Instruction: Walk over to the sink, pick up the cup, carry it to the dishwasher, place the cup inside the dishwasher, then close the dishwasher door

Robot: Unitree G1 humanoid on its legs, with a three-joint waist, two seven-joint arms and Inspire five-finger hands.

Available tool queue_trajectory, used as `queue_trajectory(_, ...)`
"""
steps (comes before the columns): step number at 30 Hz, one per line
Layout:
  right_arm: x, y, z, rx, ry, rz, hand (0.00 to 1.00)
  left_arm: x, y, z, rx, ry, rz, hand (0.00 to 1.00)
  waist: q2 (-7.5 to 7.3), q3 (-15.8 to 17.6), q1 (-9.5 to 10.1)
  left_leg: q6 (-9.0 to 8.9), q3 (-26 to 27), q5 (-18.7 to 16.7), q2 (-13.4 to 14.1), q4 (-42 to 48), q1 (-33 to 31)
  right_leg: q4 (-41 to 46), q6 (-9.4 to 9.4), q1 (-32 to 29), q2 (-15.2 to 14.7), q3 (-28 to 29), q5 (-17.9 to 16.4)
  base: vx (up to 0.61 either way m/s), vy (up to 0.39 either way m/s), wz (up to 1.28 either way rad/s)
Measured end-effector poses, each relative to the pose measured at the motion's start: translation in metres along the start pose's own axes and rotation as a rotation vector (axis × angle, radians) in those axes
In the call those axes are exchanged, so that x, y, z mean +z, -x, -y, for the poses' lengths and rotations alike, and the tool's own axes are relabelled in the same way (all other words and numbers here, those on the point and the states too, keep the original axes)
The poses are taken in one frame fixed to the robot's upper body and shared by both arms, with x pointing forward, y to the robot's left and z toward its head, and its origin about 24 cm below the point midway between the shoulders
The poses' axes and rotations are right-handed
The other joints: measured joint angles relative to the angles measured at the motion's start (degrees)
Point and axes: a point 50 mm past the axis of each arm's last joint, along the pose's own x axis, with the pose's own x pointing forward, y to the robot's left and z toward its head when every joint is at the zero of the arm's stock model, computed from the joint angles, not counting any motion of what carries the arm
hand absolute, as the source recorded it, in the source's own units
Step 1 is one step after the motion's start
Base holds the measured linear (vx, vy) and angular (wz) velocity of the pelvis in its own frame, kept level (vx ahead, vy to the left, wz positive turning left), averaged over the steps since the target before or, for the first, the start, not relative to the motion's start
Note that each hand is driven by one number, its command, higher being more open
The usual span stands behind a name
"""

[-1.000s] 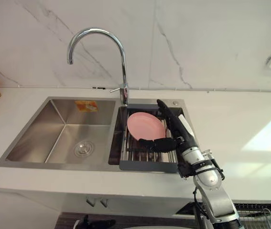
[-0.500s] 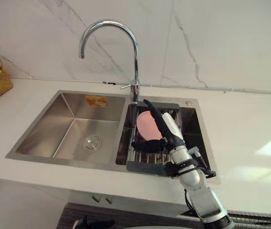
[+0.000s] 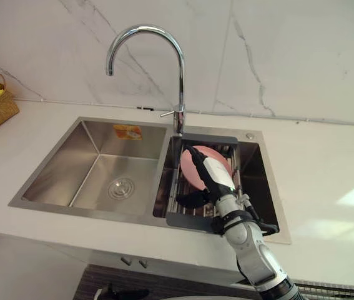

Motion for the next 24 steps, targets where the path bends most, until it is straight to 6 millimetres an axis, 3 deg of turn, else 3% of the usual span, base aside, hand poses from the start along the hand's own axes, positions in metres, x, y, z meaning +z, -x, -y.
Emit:
queue_trajectory(15,-0.006,-0.002,-0.001,-0.044,-0.005,-0.056,1.0,-0.001,0.0,-0.001,0.011,0.006,-0.028,1.0,-0.94,-1.54,-0.09,0.05,0.16,2.11,-0.26,-3.21,0.84,0.0,0.0,-0.33,0.1,0.03,-0.02,-0.03,-0.018,0.0)
queue_trajectory(24,-0.022,-0.003,-0.008,-0.064,0.107,-0.158,1.0,-0.002,0.0,0.001,0.017,-0.022,-0.032,1.0,-0.86,-2.82,0.15,0.05,-0.36,2.46,-0.22,-3.02,0.21,-0.06,-0.05,-0.69,0.17,-0.1,-0.03,-0.01,-0.01,0.02)
